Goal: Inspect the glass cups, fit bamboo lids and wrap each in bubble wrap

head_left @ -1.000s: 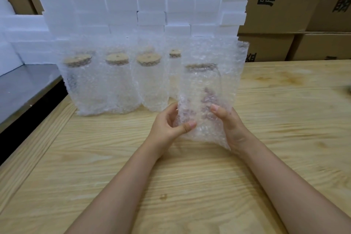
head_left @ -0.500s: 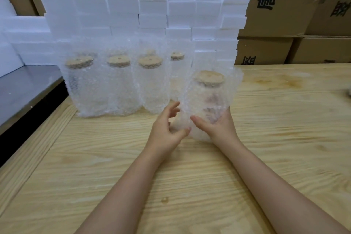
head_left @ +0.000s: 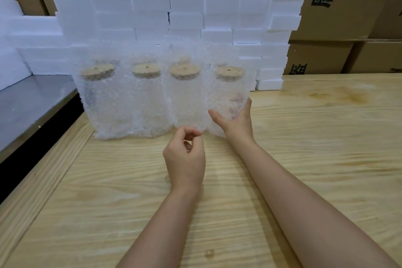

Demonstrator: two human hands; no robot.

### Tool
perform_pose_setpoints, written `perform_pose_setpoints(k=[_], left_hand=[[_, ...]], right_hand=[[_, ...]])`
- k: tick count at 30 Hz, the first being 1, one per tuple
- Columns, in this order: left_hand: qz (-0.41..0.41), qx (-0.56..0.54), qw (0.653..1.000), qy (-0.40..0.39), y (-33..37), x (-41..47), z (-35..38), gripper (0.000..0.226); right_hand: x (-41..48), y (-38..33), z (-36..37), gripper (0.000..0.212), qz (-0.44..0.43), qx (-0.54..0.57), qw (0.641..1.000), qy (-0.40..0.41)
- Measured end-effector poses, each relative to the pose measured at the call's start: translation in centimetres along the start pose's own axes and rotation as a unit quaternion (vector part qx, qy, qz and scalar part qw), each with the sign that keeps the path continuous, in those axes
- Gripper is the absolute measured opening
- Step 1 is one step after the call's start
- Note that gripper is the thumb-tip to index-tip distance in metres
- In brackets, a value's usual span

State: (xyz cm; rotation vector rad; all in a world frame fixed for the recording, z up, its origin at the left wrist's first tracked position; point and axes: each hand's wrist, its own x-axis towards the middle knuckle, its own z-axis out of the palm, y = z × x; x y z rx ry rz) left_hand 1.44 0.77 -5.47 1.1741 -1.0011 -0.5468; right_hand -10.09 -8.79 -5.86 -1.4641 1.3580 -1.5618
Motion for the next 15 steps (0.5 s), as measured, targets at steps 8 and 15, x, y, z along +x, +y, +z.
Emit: perform_pose_setpoints(k=[8,15], left_hand=[[-0.012,0.000,1.000,-0.016,-0.1,0.0,0.3,0.032],[0.039,-0.017,0.999,-0.034,0.2,-0.3,-0.1,0.016]], right_hand=[[0.9,0.7,0.4,0.084,0.028,0.020,0.999,-0.013],[-0.6,-1.2,-1.3,0.133,0.046,0.006,0.998,0.042]])
